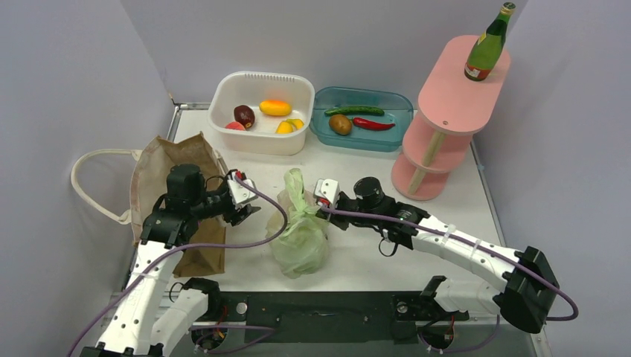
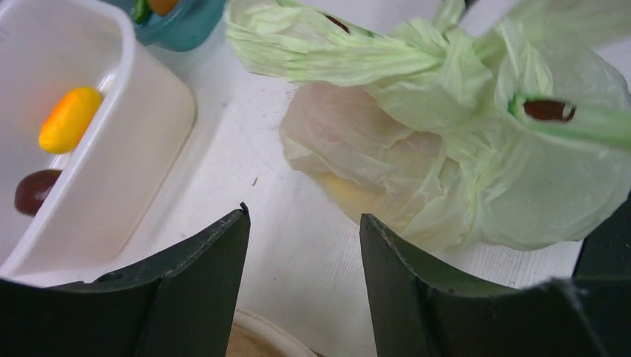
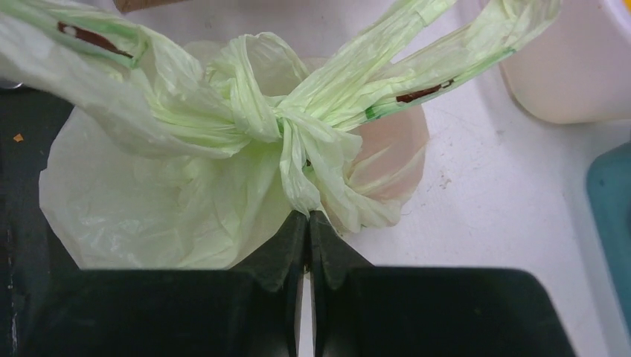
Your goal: Untie the knot of the grocery bags and take out the mixed food
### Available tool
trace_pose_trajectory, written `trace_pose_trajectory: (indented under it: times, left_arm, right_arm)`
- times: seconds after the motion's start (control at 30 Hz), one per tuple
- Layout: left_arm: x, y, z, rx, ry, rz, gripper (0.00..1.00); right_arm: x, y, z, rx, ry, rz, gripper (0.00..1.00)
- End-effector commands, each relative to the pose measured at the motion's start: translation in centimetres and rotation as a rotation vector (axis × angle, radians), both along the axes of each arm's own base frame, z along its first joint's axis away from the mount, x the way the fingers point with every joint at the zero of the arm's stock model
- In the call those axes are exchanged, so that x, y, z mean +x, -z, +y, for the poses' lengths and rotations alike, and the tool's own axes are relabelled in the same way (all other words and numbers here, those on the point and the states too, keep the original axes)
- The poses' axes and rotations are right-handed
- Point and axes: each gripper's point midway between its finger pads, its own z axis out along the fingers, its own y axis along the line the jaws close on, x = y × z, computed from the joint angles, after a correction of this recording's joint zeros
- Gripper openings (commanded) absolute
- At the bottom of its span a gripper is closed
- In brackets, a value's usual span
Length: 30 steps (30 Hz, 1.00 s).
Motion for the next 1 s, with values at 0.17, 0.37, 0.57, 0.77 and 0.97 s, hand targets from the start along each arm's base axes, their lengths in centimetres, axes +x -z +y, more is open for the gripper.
trace_pose_trajectory:
  times: [0.17, 0.37, 0.57, 0.77, 0.97]
  left_arm:
    - [-1.8, 3.0, -7.3, -0.031, 0.288, -0.033, 0.56]
    - [0.0, 4.8, -11.6, -0.092, 0.263, 0.011, 0.56]
    - [-0.9, 3.6, -11.9, -0.153, 0.229, 0.104, 0.14]
    - [-2.1, 3.2, -6.7, -0.118, 0.125, 0.049, 0.0]
    - [-2.6, 4.0, -3.6, -0.093, 0.09, 0.034, 0.0]
  right_arm:
    - [0.1, -2.9, -0.8, 0.077, 0.029, -0.101, 0.0]
    - [0.0, -3.5, -1.4, 0.089, 0.041, -0.126, 0.0]
    - [0.0, -3.6, -2.9, 0.084, 0.091, -0.145, 0.0]
    - [0.7, -2.5, -7.1, 0.04, 0.226, -0.11, 0.0]
    - [0.0, -1.8, -9.6, 0.015, 0.254, -0.088, 0.0]
